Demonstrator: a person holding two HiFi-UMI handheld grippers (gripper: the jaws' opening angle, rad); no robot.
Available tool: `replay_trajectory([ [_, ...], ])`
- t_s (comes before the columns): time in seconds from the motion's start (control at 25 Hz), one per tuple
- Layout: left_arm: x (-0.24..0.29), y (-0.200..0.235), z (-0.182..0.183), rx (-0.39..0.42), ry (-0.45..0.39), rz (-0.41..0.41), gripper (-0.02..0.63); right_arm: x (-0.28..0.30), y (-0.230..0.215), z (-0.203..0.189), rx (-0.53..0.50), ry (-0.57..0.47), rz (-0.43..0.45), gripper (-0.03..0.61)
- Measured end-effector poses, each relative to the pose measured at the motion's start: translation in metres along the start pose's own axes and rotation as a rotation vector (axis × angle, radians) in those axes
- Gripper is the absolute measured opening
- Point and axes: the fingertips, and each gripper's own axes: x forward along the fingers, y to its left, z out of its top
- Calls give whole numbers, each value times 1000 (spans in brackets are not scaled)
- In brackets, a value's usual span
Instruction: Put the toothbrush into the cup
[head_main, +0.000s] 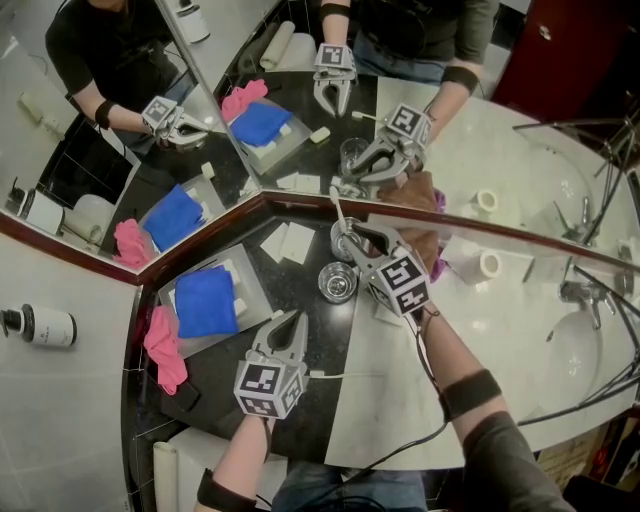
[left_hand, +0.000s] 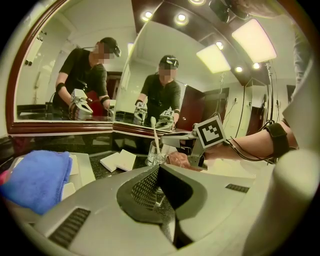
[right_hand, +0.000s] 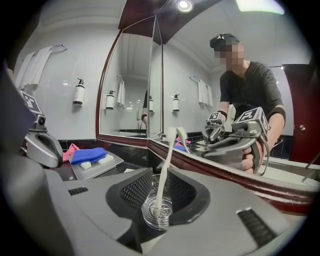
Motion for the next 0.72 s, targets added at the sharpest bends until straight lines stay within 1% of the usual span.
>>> replay_trajectory([
  [0.2, -9, -1, 2, -2, 10, 7, 2, -14, 3, 2, 19, 17, -10, 114],
  [0.44, -41, -19, 21, 3, 22, 9, 2, -67, 20, 24, 56, 37, -24, 109],
  [0.6, -67, -32, 33, 6, 17, 10, 2, -113, 32, 44, 83, 24, -43, 30],
  [0.72, -88, -38, 40, 0, 15, 22, 2, -144, 43, 55, 108, 10, -49, 20],
])
